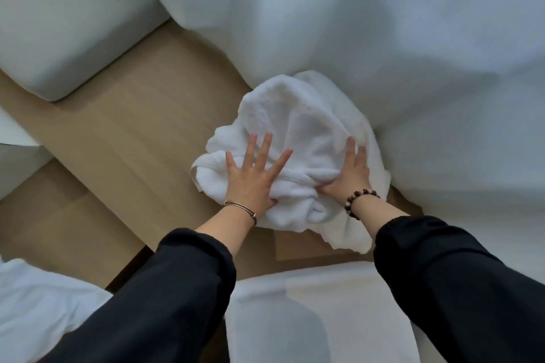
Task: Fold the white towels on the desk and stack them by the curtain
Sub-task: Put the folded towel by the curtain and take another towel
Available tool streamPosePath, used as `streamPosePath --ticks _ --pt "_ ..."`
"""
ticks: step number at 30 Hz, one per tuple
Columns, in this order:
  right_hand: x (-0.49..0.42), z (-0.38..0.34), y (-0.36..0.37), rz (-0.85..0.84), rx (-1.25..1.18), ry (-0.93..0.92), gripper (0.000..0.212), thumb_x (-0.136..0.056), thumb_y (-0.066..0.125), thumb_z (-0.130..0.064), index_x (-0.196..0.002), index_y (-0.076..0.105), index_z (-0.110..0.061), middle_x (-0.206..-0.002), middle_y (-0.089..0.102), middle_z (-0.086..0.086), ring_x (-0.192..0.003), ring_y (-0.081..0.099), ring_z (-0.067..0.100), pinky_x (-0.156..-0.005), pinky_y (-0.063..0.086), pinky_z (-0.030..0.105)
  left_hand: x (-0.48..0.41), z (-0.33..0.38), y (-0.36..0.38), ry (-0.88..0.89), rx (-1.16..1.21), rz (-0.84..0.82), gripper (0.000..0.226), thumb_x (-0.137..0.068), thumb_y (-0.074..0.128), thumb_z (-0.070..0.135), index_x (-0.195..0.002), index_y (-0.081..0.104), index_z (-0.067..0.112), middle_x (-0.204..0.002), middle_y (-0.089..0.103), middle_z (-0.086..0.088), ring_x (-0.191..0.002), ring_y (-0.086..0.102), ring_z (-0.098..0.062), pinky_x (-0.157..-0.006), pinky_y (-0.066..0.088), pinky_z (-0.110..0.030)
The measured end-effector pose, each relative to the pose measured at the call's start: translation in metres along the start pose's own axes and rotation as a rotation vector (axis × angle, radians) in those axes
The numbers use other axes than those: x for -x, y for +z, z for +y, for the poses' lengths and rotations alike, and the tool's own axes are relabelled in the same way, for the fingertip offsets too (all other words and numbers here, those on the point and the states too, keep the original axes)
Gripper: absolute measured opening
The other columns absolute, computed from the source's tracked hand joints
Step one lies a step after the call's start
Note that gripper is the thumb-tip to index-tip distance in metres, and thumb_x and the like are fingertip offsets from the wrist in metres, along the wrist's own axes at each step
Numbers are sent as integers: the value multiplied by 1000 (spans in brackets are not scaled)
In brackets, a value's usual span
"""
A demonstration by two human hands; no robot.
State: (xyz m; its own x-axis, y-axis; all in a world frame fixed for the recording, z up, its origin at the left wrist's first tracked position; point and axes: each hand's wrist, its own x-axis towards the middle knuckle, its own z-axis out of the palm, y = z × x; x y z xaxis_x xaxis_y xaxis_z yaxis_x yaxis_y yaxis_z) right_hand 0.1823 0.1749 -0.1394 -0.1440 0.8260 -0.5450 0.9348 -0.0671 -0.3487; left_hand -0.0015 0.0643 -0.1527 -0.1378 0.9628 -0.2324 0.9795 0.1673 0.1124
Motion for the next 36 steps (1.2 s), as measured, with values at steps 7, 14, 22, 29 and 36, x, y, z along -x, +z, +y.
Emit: streamPosePath --ticks 7,14,22,29,36 --pt "-14 -4 6 47 -248 -35 84 -81 63 -30 -147 12 -39 -110 54 -10 -84 54 10 -67 41 22 -17 11 6 -24 137 -5 122 -80 66 27 -120 -47 52 -157 -10 -12 -97 53 -23 -74 44 -36" --pt "16 -27 -18 106 -265 -216 39 -69 56 -10 -89 59 -44 -75 59 -18 -70 57 -1 -52 36 7 -10 26 -27 29 308 133 92 -87 48 -3 -143 -13 35 -108 49 -11 -61 44 -21 -51 36 -31" --pt "81 -61 -72 300 -377 -377 18 -74 61 -6 -70 55 -23 -64 52 -12 -63 52 -6 -52 36 7 15 43 -107 163 374 620 49 -54 77 -12 -101 70 -2 -73 62 -12 -45 53 -27 -35 37 -22" --pt "154 -70 -167 391 -479 -352 25 -75 64 -9 -67 49 -27 -59 49 -10 -53 44 3 -50 34 14 45 95 -198 160 465 819 21 -68 67 0 -89 70 3 -105 64 -19 -102 54 -35 -81 46 -42" --pt "241 -37 -246 551 -506 -345 18 -70 65 -6 -69 50 -17 -56 50 -7 -53 45 11 -48 37 24 78 161 -270 413 554 790 7 -67 63 -2 -73 61 -2 -72 63 -13 -61 61 -30 -56 52 -38"
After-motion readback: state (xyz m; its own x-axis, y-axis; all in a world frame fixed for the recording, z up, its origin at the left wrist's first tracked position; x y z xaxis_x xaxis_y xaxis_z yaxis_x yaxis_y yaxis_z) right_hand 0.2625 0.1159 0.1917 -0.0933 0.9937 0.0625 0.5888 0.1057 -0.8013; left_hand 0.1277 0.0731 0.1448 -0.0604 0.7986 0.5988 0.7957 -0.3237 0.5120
